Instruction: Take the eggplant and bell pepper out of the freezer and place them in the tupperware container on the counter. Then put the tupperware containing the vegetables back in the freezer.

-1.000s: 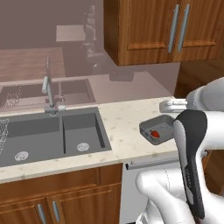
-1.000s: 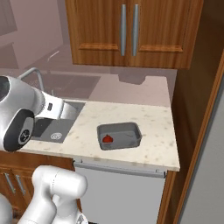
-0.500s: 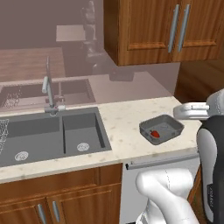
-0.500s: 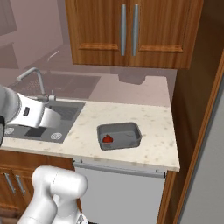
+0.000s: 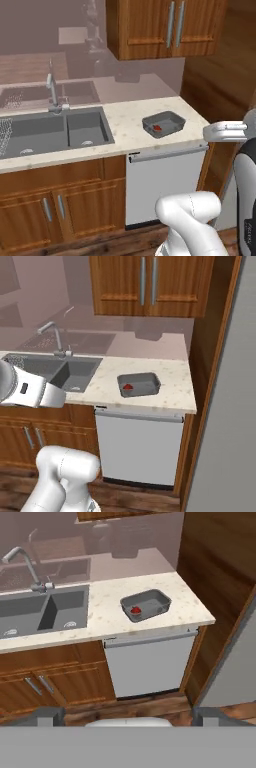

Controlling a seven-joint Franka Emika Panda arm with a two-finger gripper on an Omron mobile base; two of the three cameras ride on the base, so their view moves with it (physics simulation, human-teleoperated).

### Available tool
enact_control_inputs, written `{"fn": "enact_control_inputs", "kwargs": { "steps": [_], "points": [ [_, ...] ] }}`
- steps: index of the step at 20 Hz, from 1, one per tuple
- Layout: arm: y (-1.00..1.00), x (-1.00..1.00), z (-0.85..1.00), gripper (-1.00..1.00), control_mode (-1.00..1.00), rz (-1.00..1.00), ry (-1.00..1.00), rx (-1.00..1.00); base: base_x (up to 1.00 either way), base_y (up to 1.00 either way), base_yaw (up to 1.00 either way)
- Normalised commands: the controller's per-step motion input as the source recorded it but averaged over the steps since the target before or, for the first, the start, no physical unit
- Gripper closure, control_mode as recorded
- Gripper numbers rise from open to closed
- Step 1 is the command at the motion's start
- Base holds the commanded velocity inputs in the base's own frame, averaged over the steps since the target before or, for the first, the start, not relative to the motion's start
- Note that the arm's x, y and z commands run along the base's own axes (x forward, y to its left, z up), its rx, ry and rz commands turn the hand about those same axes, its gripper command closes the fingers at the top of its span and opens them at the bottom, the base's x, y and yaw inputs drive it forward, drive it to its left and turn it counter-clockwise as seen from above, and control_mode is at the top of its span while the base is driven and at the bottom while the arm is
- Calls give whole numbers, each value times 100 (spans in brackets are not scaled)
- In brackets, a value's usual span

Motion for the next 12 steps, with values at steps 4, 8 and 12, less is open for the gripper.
{"fn": "enact_control_inputs", "kwargs": {
  "steps": [4, 8, 12],
  "points": [
    [0, 0, 0, -100, 100, 0, 0, 0, -100, -22, -18],
    [0, 0, 0, -100, 100, 0, 0, 0, -64, -86, -17],
    [0, 0, 0, -100, 100, 0, 0, 0, -6, -100, -7]
  ]
}}
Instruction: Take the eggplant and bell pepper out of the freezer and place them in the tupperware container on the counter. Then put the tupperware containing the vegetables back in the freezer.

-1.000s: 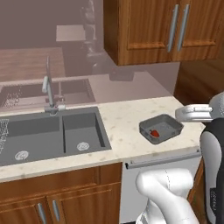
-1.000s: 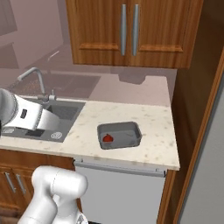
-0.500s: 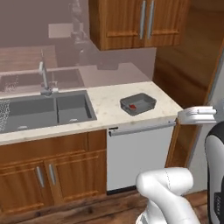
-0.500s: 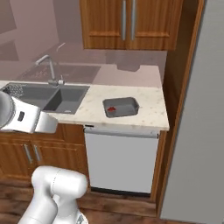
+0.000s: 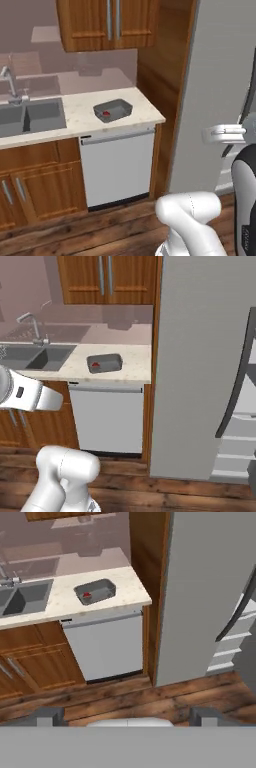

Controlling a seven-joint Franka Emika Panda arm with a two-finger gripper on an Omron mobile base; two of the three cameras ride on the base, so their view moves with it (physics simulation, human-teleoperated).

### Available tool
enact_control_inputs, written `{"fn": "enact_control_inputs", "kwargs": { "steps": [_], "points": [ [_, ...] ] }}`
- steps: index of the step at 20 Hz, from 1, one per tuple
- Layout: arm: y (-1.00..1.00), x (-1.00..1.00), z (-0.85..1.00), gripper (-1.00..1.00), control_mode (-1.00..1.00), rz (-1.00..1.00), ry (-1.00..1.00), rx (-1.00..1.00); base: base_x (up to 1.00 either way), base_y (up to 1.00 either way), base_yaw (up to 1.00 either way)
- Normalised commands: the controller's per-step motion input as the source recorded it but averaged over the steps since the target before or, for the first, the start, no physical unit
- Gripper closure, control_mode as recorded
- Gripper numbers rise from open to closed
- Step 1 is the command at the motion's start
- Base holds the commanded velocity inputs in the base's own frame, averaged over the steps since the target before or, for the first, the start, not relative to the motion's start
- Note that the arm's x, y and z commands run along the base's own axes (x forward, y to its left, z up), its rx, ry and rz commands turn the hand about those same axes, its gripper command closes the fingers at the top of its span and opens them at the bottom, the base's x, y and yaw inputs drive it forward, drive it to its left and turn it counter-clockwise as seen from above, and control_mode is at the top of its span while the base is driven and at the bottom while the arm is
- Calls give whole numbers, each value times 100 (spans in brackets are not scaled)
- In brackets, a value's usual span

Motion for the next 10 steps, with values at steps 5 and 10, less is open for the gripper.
{"fn": "enact_control_inputs", "kwargs": {
  "steps": [5, 10],
  "points": [
    [0, 0, 0, -100, 100, 0, 0, 0, 11, -100, -1],
    [0, 0, 0, -100, 100, 0, 0, 0, 41, -100, 0]
  ]
}}
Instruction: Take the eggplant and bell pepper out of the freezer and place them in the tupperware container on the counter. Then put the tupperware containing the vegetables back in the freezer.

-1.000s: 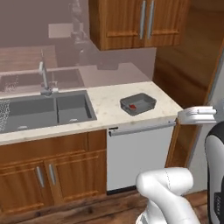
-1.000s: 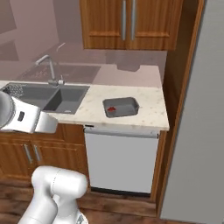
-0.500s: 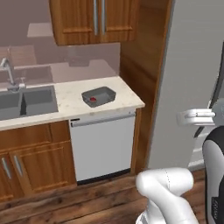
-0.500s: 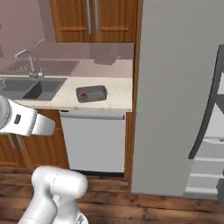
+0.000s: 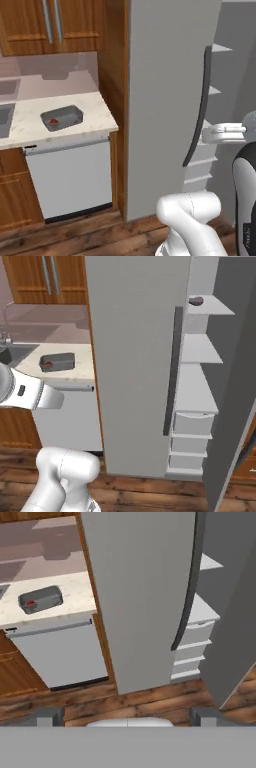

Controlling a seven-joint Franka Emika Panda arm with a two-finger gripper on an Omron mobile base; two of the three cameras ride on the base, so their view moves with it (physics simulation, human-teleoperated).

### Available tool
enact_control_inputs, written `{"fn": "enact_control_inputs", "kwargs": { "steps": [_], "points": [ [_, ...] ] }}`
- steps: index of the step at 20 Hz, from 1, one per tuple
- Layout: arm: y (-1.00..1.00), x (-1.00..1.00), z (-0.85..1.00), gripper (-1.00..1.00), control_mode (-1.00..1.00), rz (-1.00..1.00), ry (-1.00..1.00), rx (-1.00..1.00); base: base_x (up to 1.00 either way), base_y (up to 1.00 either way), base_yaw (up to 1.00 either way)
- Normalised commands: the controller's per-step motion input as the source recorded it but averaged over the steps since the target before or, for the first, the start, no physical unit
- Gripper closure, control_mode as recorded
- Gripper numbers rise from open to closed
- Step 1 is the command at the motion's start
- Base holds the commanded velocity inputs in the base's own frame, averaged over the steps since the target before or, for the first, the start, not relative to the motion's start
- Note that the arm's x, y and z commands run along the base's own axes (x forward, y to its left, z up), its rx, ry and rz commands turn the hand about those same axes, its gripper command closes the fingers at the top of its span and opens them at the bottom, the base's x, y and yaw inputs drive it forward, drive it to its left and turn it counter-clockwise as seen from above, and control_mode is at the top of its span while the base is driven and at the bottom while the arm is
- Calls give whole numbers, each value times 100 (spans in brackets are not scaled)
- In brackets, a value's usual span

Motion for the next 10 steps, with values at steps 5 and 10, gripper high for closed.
{"fn": "enact_control_inputs", "kwargs": {
  "steps": [5, 10],
  "points": [
    [0, 0, 0, -100, 100, 0, 0, 0, 66, -87, 7],
    [0, 0, 0, -100, 100, 0, 0, 0, 79, -68, 9]
  ]
}}
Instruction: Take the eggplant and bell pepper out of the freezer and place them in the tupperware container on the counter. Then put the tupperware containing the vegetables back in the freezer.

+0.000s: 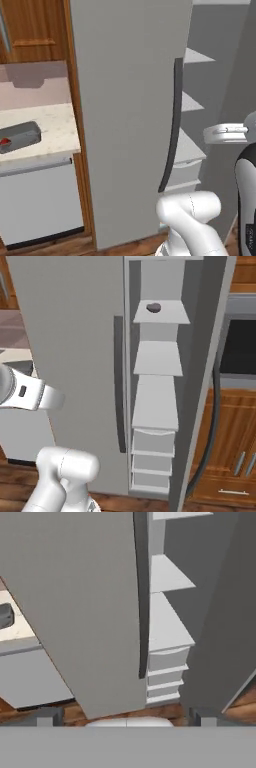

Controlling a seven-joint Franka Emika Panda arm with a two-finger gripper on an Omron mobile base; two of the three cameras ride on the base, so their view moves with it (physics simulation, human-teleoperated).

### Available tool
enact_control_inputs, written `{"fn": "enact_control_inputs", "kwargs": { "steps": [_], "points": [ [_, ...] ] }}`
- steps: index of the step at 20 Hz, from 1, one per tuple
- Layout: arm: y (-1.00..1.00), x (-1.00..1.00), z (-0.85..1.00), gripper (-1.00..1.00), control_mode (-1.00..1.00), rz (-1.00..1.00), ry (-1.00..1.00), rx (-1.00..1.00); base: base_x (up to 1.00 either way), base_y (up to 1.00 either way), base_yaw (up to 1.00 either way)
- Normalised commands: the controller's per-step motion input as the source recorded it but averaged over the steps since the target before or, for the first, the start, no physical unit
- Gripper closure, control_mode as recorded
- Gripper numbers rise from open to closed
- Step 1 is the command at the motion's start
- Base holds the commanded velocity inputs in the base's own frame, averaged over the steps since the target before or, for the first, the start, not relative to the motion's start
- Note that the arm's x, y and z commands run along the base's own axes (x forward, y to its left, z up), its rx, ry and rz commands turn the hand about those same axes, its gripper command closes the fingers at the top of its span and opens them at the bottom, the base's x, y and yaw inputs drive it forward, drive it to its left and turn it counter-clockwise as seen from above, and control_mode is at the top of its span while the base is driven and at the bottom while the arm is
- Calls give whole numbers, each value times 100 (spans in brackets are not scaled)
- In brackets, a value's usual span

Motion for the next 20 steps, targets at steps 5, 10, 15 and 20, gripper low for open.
{"fn": "enact_control_inputs", "kwargs": {
  "steps": [5, 10, 15, 20],
  "points": [
    [0, 0, 0, -100, 100, 0, 0, 0, 48, -55, 7],
    [0, 0, 0, -100, 100, 0, 0, 0, 34, -41, 6],
    [0, 0, 0, -100, 100, 0, 0, 0, 47, -17, 8],
    [0, 0, 0, -100, 100, 0, 0, 0, 52, -30, 10]
  ]
}}
